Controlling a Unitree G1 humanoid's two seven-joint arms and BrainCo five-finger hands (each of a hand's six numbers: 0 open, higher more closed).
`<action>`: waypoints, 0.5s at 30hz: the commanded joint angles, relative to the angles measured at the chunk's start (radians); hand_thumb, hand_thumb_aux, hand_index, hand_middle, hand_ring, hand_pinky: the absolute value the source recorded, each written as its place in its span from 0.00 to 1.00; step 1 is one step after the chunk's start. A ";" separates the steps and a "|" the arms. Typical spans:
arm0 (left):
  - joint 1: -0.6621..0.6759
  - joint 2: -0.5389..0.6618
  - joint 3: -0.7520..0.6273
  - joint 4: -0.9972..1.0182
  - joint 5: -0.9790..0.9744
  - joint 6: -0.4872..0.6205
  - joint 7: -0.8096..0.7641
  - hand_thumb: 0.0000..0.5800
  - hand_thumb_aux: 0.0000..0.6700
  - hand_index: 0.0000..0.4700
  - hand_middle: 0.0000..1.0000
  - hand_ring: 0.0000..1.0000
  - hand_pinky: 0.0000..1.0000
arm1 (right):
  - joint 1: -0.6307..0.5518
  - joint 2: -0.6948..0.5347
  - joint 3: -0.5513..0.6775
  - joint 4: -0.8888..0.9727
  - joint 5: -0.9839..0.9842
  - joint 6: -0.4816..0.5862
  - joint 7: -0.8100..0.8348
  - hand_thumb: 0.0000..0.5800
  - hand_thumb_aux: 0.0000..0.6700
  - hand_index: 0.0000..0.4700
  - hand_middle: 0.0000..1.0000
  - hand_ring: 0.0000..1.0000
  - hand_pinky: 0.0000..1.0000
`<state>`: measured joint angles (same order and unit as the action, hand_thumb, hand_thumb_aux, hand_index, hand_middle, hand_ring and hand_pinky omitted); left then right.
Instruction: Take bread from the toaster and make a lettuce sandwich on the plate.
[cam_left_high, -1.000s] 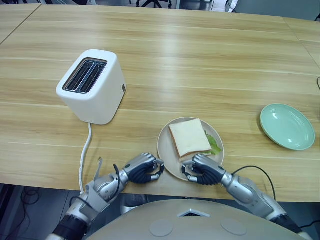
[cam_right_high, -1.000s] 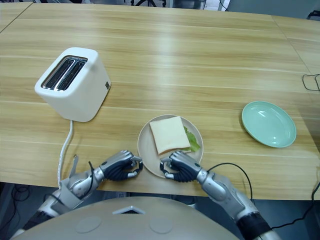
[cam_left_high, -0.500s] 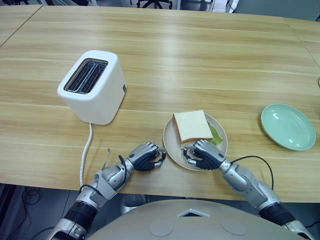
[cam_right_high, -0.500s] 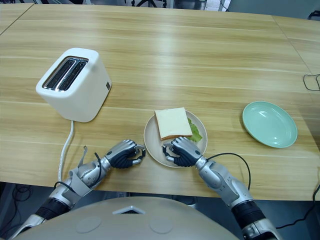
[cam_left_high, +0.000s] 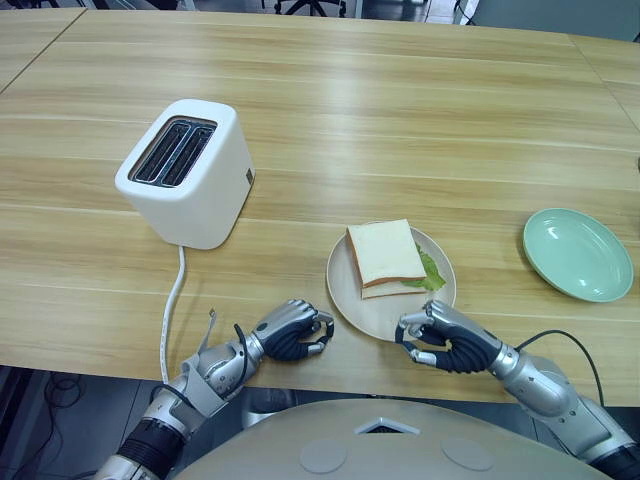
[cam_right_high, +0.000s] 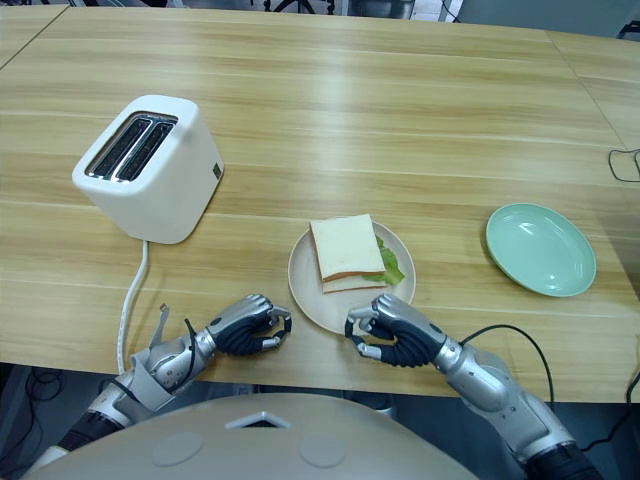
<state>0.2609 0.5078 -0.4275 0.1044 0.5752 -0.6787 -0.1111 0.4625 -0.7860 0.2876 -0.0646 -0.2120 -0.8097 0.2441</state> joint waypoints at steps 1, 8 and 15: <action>0.014 0.002 -0.035 -0.010 -0.014 0.001 -0.052 1.00 1.00 0.98 1.00 1.00 1.00 | -0.013 0.006 0.024 0.090 -0.122 0.043 0.049 1.00 1.00 0.98 1.00 1.00 1.00; -0.020 -0.026 -0.072 0.031 0.004 0.016 -0.079 1.00 1.00 0.98 1.00 1.00 1.00 | -0.091 0.103 0.064 0.193 -0.291 0.124 0.024 1.00 1.00 0.98 1.00 1.00 1.00; -0.151 -0.111 -0.081 0.171 0.076 0.074 -0.010 1.00 1.00 0.98 1.00 1.00 1.00 | -0.261 0.193 0.097 0.313 -0.465 0.226 -0.079 1.00 1.00 0.98 0.98 0.98 0.98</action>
<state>0.1265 0.4012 -0.4982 0.2083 0.6135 -0.6427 -0.1364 0.2062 -0.6002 0.3483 0.1621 -0.6229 -0.6322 0.1624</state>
